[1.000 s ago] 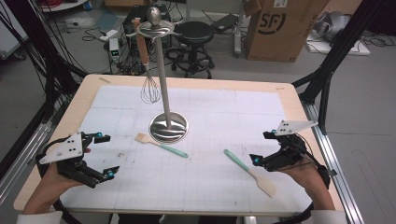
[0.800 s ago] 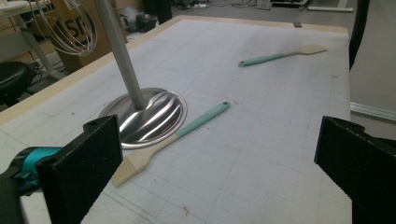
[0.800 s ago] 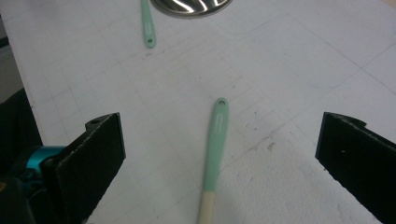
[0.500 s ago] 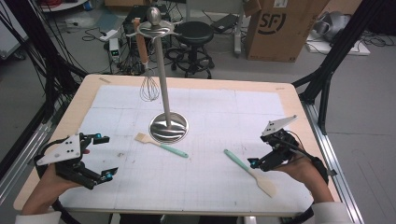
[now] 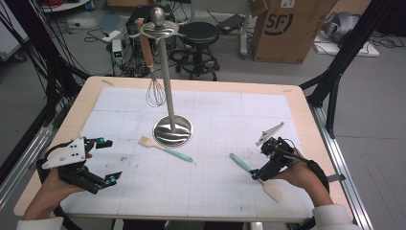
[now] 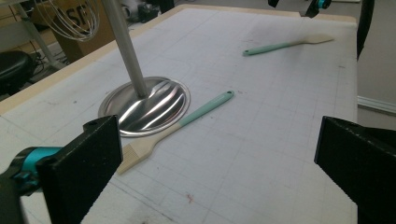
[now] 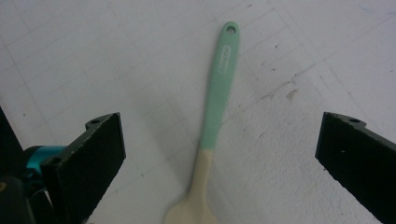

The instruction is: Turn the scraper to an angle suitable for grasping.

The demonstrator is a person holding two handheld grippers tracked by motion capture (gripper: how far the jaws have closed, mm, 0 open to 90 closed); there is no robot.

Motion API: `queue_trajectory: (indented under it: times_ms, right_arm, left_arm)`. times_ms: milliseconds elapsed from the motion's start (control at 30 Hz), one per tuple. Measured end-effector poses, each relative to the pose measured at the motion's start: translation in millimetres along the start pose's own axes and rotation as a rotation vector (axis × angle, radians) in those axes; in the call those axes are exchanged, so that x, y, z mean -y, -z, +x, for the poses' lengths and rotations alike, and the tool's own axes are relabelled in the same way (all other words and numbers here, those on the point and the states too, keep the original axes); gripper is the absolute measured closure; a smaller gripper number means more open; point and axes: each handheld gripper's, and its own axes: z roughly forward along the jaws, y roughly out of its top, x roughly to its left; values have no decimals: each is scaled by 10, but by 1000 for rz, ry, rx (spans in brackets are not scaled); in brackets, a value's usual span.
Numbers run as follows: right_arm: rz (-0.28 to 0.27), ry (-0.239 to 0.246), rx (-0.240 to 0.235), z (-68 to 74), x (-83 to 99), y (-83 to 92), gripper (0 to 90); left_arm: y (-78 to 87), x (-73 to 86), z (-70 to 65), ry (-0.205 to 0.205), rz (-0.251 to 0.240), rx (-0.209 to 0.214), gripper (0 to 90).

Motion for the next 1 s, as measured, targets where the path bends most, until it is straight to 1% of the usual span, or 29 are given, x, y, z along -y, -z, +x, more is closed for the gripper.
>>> queue_trajectory:
  times_ms: [33,100,200,267,400,467,533,600,667,700,767,800,833,867,933,1000]
  right_arm:
    - [1,12,-3,-1,-2,-22,6]
    - [17,10,-5,8,-10,-55,6]
    - [40,14,17,13,-22,-107,15]
    - [62,23,7,17,-30,-138,38]
    - [86,30,0,33,-38,-201,46]
    - [100,42,5,34,-44,-231,50]
    - [111,39,-3,37,-49,-261,78]
    - [126,44,-4,40,-59,-288,154]
    - [142,51,2,45,-69,-323,160]
    - [139,56,-1,48,-73,-336,168]
    - [138,61,-11,46,-84,-346,232]
    - [143,60,-8,40,-89,-347,231]
    - [141,60,-15,32,-92,-357,233]
    - [147,58,-26,29,-94,-365,241]
    - [157,55,-22,22,-101,-383,241]
    - [167,53,-29,16,-105,-408,249]
  left_arm:
    - [-3,3,1,1,1,1,16]
    - [-4,5,2,1,1,1,17]
    - [-5,4,1,2,-2,2,16]
    - [-4,4,1,0,-1,3,16]
    - [-11,11,1,7,1,0,16]
    - [-15,10,2,4,1,2,17]
    - [-17,7,-2,4,0,4,16]
    - [-21,2,-3,1,0,6,17]
    - [-29,2,-4,2,1,5,16]
    - [-30,4,-3,0,5,5,16]
    - [-29,6,-1,2,5,5,16]
    - [-28,6,2,3,3,4,17]
    - [-26,6,0,8,2,2,17]
    - [-27,5,3,4,2,5,17]
    - [-28,7,1,7,1,4,16]
    - [-28,8,3,6,3,1,16]
